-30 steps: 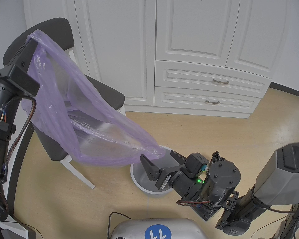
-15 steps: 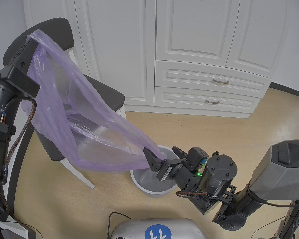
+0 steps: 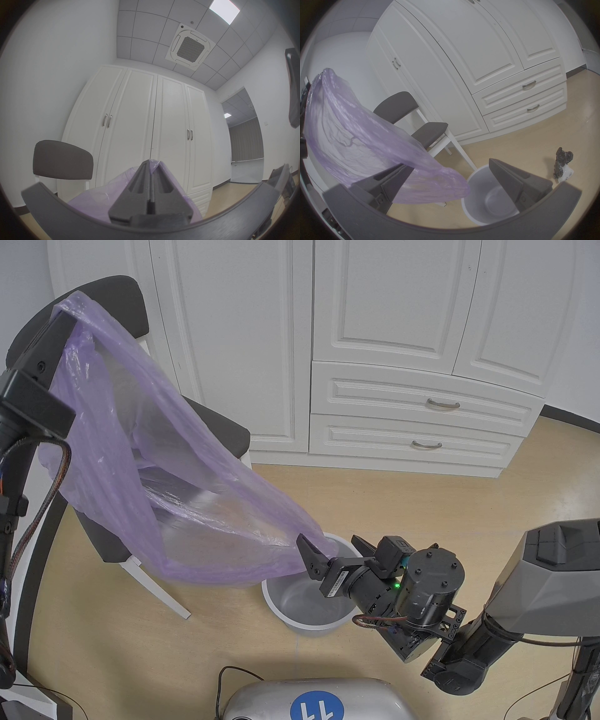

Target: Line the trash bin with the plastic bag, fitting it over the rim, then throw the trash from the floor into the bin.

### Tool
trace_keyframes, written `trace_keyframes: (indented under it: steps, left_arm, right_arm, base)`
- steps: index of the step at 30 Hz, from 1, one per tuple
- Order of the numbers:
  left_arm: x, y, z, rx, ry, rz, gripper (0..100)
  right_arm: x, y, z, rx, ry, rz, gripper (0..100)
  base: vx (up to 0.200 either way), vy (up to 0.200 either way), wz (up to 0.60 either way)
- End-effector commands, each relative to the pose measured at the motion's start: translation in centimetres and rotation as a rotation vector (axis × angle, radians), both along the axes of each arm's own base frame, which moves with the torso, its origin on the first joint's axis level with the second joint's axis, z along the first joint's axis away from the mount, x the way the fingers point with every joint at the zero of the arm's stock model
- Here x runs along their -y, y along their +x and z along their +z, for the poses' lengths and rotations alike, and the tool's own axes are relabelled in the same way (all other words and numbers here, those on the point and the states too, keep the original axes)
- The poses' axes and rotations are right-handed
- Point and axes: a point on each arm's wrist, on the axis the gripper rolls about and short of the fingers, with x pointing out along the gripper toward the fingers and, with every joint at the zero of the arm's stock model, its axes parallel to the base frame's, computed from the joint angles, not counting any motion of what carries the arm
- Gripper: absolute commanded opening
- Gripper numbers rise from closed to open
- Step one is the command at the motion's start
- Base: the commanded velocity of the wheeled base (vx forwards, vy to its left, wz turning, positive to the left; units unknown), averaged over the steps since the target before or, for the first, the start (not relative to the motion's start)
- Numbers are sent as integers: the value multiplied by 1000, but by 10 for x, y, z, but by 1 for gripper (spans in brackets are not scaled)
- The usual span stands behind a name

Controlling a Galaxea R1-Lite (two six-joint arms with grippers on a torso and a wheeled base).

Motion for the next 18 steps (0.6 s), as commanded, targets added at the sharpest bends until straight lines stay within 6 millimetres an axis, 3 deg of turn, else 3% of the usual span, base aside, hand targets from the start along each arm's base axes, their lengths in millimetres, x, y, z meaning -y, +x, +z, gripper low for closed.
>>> trace_keyframes:
  steps: [1,18]
  left_arm:
    - [0,-3,2,4,-12,-16,0]
    - [4,-7,1,-2,-21,-69,0]
  right_arm:
    - [0,7,-10,-9,-5,-15,100]
    - [-2,11,-26,-52,-4,3,100]
  base:
    - [0,0,0]
    - [0,0,0]
